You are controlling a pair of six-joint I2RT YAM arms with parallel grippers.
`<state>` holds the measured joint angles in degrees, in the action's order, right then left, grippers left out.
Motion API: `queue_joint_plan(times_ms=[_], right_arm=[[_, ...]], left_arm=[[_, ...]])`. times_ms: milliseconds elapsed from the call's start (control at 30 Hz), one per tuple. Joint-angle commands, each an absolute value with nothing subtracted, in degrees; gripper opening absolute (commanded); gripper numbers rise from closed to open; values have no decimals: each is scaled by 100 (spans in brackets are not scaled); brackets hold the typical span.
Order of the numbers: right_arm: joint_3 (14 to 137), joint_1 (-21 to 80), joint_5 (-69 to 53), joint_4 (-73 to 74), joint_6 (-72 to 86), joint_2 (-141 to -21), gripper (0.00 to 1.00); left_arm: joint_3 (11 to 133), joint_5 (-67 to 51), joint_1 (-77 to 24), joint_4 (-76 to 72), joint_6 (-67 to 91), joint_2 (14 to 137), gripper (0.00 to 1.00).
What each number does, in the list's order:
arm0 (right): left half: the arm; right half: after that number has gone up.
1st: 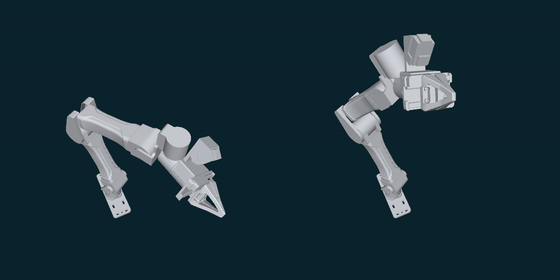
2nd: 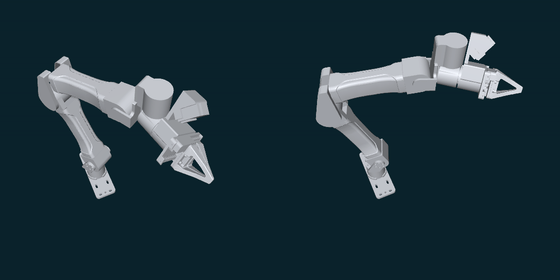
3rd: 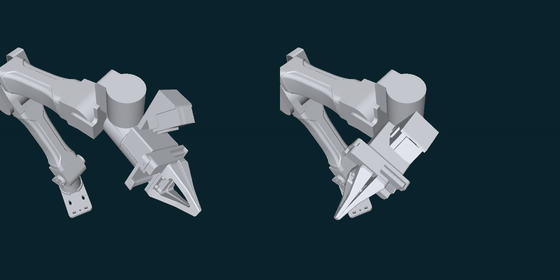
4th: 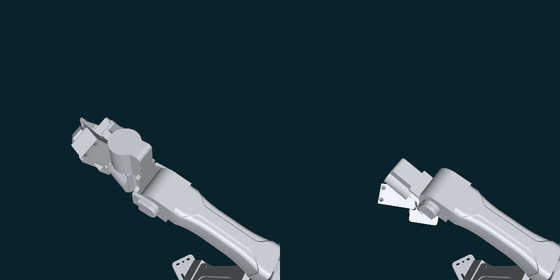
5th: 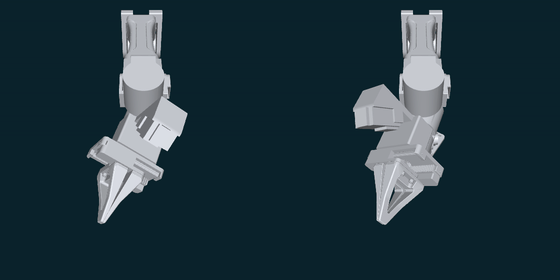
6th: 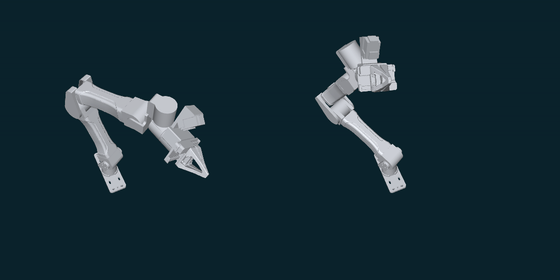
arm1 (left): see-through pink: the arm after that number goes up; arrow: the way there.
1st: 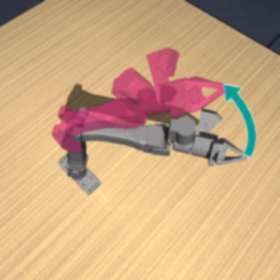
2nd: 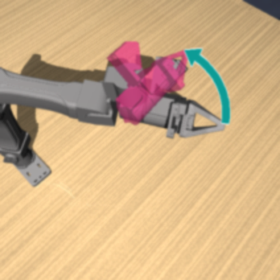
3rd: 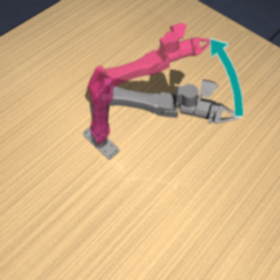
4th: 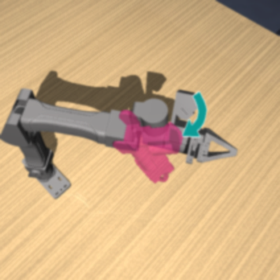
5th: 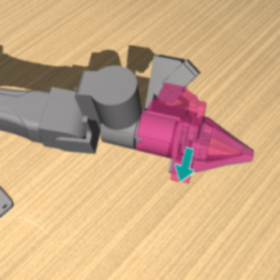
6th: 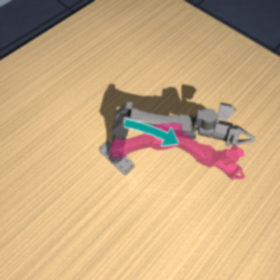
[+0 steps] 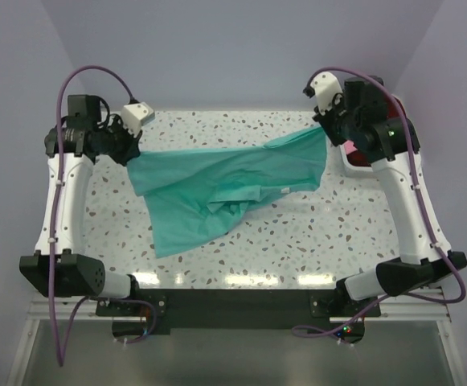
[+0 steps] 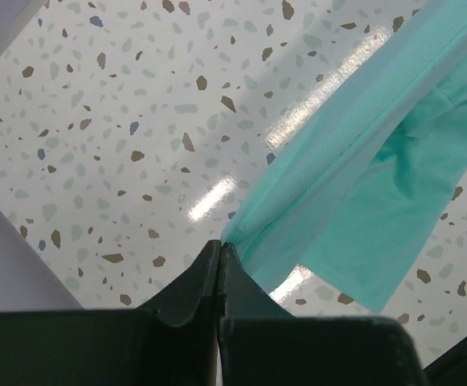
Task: Fold and stack the t-shirts
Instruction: Flatten the tshirt out
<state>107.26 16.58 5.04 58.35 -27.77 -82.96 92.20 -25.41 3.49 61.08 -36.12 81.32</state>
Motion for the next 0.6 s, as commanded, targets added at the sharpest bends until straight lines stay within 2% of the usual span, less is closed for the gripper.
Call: queue_joint_plan(times_ms=[0, 167, 333, 467, 567], right_arm=[[11117, 1643, 659, 6247, -2655, -7893, 0], [10925, 1644, 791, 6592, -2566, -7182, 0], [11442, 1635, 888, 6846, -2505, -7093, 0], [12118, 1635, 905, 6961, -2487, -7277, 0], [12164, 1644, 940, 6777, -2549, -7435, 0]], left_arm=[[9352, -2751, 422, 6485, -3542, 7638, 0], [9185, -2655, 413, 7013, -3639, 6760, 0], [9377, -2566, 413, 7023, -3411, 6355, 0], [9781, -2566, 422, 7049, -3322, 6381, 0], [10010, -2479, 413, 7005, -3322, 6609, 0]])
